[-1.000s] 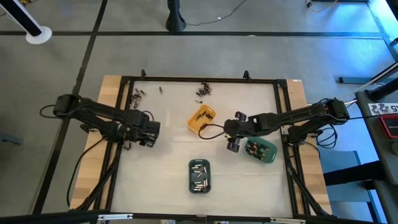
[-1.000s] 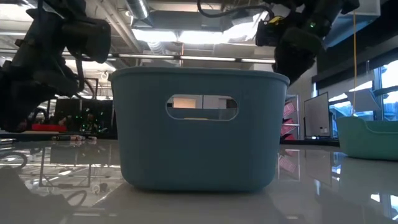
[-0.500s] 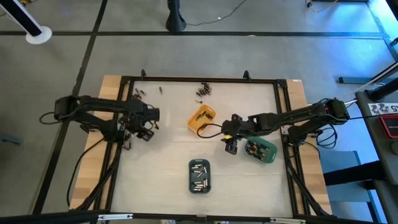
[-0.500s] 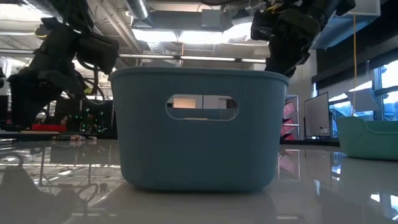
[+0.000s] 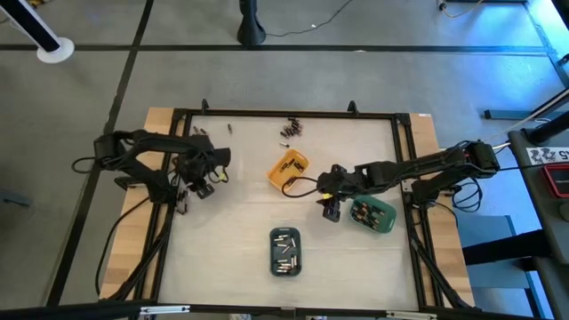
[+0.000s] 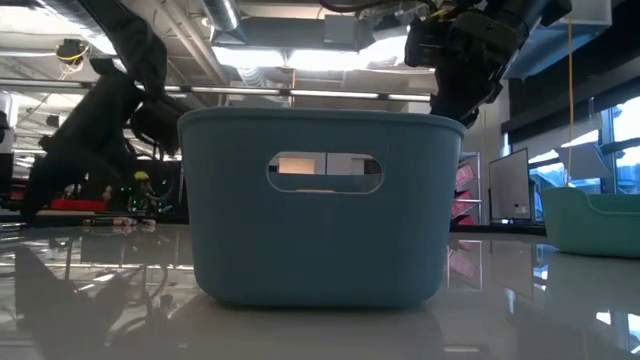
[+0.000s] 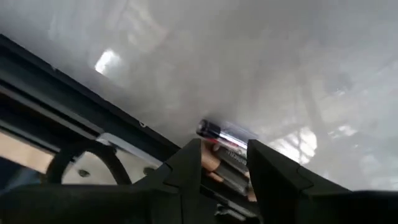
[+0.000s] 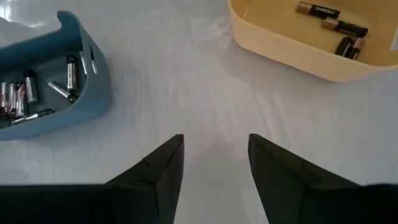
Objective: Sort batteries
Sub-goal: Put the silver battery into the blue bin
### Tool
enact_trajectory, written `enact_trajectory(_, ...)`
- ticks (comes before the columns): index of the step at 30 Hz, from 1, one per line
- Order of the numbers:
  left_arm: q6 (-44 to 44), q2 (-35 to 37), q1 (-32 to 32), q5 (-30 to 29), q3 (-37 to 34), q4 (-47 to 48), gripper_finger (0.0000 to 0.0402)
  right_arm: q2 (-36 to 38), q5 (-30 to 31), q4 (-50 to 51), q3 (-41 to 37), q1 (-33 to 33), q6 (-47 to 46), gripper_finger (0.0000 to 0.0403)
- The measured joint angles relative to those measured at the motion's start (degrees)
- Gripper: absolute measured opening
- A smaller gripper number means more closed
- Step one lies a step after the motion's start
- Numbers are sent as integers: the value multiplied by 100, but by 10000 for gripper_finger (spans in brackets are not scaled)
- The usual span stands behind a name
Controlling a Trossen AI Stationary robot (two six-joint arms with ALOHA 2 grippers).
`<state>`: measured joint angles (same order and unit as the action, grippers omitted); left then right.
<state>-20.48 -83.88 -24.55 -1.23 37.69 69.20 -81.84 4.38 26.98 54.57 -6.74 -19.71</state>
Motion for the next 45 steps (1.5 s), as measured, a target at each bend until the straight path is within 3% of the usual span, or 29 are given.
enact_trajectory(9,-814,-455,-340,25,-1,-43,120,0,-72,13,2,0,175,179)
enact_trajectory(16,-966,-598,-345,699,-456,-526,120,0,-251,17,2,-1,273,179)
enact_trajectory(19,-1029,-612,-331,700,-450,-537,117,0,-250,16,2,0,349,179)
enact_trajectory(24,-739,-591,-275,777,-466,-575,92,0,-249,7,0,0,388,179)
enact_trajectory(31,-635,-588,-140,811,-466,-619,16,0,-249,4,2,0,392,179)
enact_trajectory(38,-504,-477,-127,681,-229,-589,17,0,-249,7,2,-1,352,179)
enact_trajectory(45,-593,111,7,653,391,-1426,10,0,-254,22,0,-2,223,179)
